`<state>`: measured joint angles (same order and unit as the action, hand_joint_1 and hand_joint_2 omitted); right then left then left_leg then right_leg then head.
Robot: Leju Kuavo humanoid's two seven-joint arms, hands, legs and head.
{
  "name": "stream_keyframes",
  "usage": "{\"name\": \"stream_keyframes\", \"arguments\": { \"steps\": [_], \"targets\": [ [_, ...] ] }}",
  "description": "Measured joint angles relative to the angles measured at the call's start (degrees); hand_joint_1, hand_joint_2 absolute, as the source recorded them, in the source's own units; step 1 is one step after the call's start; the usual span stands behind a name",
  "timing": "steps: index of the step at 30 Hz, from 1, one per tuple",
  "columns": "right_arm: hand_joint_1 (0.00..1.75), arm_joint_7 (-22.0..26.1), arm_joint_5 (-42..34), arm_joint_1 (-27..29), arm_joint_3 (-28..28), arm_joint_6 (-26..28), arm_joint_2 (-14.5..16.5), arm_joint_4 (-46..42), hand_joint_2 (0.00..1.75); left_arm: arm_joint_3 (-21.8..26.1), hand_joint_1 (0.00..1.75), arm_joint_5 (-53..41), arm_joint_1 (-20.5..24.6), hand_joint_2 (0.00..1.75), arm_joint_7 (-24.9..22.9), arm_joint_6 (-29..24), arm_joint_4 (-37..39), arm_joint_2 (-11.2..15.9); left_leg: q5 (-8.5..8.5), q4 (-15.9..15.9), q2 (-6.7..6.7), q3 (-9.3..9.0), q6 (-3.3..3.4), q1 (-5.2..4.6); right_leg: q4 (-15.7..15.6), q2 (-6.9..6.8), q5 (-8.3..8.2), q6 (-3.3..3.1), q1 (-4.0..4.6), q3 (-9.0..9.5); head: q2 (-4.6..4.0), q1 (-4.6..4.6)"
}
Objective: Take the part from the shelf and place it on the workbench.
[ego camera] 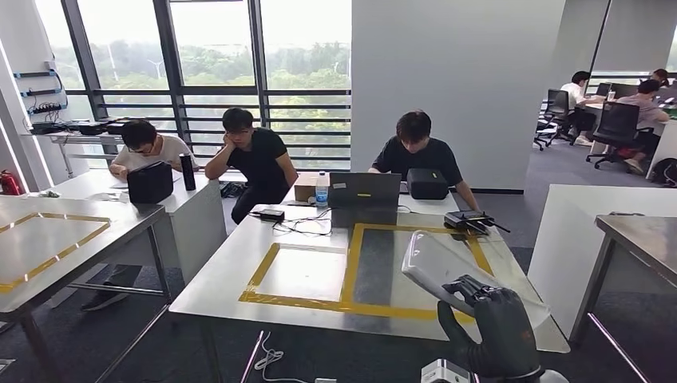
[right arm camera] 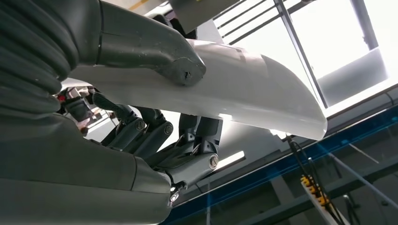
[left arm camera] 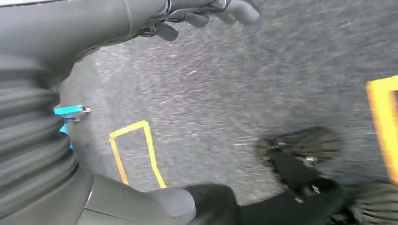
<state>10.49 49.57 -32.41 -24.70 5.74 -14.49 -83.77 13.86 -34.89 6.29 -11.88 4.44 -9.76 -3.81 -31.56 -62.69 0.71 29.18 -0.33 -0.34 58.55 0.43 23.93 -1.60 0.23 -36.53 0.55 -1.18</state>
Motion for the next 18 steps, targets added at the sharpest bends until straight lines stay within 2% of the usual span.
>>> {"name": "stream_keyframes", "arguments": {
  "steps": [2,4,5,6,7,9,10,11,13,15,17,18],
  "targets": [
    [1.75,0.0,0.0,0.0,0.0,0.1,0.0,0.0,1.75,0.0,0.0,0.0,0.1,1.75,0.0,0.0,0.0,0.0,-1.16,-6.1,-0.11,3.82,-0.65,0.21,-0.1,-0.07,1.02,-0.48,-0.14,1.38,-0.01,0.09],
    [1.75,0.1,0.0,0.2,0.0,0.1,0.0,0.0,1.75,0.0,0.0,0.0,0.0,1.75,0.0,0.0,0.0,-0.1,-4.07,-11.3,-0.15,8.62,-1.14,0.45,-0.1,-0.01,2.18,-0.52,-0.21,2.56,0.0,0.15],
    [1.75,0.1,0.0,0.3,0.0,0.1,0.0,0.0,1.75,0.0,0.0,0.0,-0.1,1.75,0.0,0.0,0.0,0.0,-5.05,-12.0,-0.17,10.31,-1.3,0.52,-0.1,0.03,2.84,-0.44,-0.28,3.3,0.0,0.16],
    [1.75,0.2,0.0,0.3,0.0,0.1,0.0,0.0,1.75,0.0,0.0,0.0,-0.1,1.75,0.0,0.0,0.0,0.0,-4.89,-11.2,-0.21,11.2,-1.42,0.57,-0.1,0.07,3.57,-0.33,-0.39,4.2,0.0,0.18],
    [1.75,0.2,0.0,0.4,0.0,0.1,0.0,0.0,1.75,0.0,0.0,0.0,-0.2,1.75,0.0,0.0,0.0,0.1,-3.27,-8.8,-0.27,11.31,-1.47,0.6,-0.1,0.08,4.35,-0.18,-0.51,5.19,0.0,0.19],
    [1.75,0.2,0.0,0.4,-0.1,0.1,0.0,0.0,1.75,0.0,0.0,0.0,-0.4,1.75,0.0,0.0,0.1,0.1,3.71,-1.6,-0.51,10.6,-1.3,0.64,0.1,0.04,5.98,0.27,-0.65,6.83,-0.02,0.22],
    [1.75,0.3,0.0,0.3,-0.1,0.1,0.0,0.0,1.75,0.0,0.0,0.0,-0.4,1.75,0.0,0.0,0.2,0.1,6.55,1.0,-0.65,10.17,-0.97,0.59,0.2,0.08,6.77,0.6,-0.6,7.4,-0.03,0.23],
    [1.75,0.3,0.0,0.4,-0.1,0.1,0.0,0.1,1.75,0.0,0.0,0.0,-0.4,1.75,0.0,0.0,0.2,0.1,8.46,2.5,-0.76,9.93,-0.56,0.55,0.2,0.12,7.36,1.01,-0.53,7.87,-0.04,0.24],
    [1.75,0.3,0.0,0.3,-0.1,0.2,0.0,0.1,1.75,0.0,0.0,0.0,-0.4,1.75,0.1,0.1,0.3,0.1,8.53,3.0,-0.83,9.33,0.44,0.52,0.6,0.24,7.59,1.8,-0.39,8.41,-0.03,0.19],
    [1.75,0.3,0.0,0.3,-0.1,0.3,0.0,0.0,1.75,0.0,0.0,-0.1,-0.3,1.75,0.1,0.1,0.2,0.1,8.03,3.3,-0.74,8.37,1.29,0.66,3.4,0.11,6.97,2.31,-0.49,7.24,-0.01,0.12],
    [1.75,0.3,0.0,0.3,-0.1,0.3,0.0,0.0,1.75,0.0,0.0,-0.1,-0.2,1.75,0.1,0.1,0.2,0.2,7.18,3.6,-0.6,7.21,1.91,0.73,9.6,-0.05,7.7,2.68,-0.63,3.23,0.0,0.05],
    [1.75,0.3,0.0,0.4,-0.1,0.3,-0.1,0.0,1.75,0.0,0.0,-0.1,-0.2,1.75,0.1,0.1,0.2,0.3,6.63,3.6,-0.54,6.66,2.07,0.72,13.0,-0.06,9.1,2.81,-0.65,0.65,0.0,0.02]
  ]
}}
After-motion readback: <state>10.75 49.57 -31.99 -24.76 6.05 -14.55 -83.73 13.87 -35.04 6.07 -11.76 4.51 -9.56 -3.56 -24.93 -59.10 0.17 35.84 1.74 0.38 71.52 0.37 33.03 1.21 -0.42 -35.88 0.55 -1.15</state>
